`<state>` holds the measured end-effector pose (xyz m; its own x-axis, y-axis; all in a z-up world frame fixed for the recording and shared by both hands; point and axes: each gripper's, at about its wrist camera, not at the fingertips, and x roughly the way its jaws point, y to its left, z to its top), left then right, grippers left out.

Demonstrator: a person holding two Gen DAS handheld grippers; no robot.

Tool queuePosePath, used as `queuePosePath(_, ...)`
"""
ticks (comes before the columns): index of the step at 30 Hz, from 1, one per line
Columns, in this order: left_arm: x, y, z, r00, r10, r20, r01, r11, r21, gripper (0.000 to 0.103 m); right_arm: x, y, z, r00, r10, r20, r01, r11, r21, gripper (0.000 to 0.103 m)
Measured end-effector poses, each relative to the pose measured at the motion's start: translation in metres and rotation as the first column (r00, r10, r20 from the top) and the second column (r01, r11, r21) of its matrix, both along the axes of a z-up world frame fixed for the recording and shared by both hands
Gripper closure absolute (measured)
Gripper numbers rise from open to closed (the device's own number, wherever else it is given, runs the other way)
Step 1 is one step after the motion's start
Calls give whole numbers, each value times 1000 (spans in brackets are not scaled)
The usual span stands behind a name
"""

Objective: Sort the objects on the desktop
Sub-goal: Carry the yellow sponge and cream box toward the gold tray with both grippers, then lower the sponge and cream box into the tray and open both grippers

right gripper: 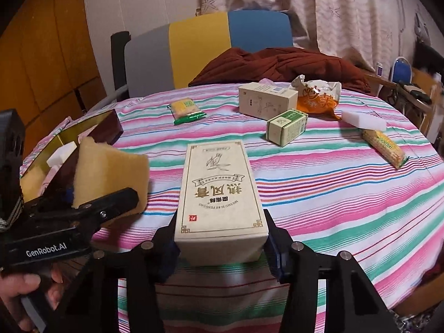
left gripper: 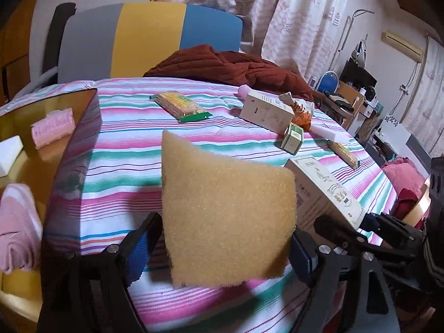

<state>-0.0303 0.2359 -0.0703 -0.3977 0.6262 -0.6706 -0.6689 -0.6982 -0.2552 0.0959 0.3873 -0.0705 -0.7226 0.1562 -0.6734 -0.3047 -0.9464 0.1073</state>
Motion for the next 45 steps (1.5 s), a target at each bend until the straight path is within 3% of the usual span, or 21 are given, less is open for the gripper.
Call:
queuePosePath(6,2,-5,-1,999,-23,26,22,999,23,26,-3,1,3,1000,-3,0,3,999,-33,51)
queuePosePath(11,8,-17,11,997,-54,49,50,996,77,27,-4,4,11,999,6,-49,-14,984,-179,51)
queuePosePath(15,15,-36,32,998,-67,23,63,990,122,27,-8,1,24,995,18,-100,-46,959,-281,51)
queuePosePath(20,14,-71,62,999,-32,-20,35,981,190,27,-21,-26,48,987,72,-142,-106,963,-248,51)
queuePosePath(25,-1,-124,87,994,92,-63,-75,972,225,27,-51,-75,70,965,191,-178,-227,952,-207,51)
queuePosePath(29,-21,-166,89,977,207,-55,-190,956,223,27,-77,-111,73,944,269,-190,-309,924,-227,51)
queuePosePath(34,-47,-219,92,937,348,-45,-330,918,220,27,-110,-151,67,934,324,-153,-353,907,-228,51)
queuePosePath(37,-62,-250,93,904,425,-39,-407,887,216,27,-125,-168,64,934,331,-130,-352,916,-192,51)
queuePosePath(39,-72,-260,87,898,439,-30,-424,882,207,26,-133,-176,62,941,317,-117,-332,932,-147,51)
queuePosePath(42,-99,-263,63,902,432,21,-430,893,135,22,-149,-184,54,955,284,-89,-291,953,-81,50)
queuePosePath(45,-118,-260,32,891,446,86,-447,895,-9,21,-157,-194,42,961,273,-38,-274,961,-43,37)
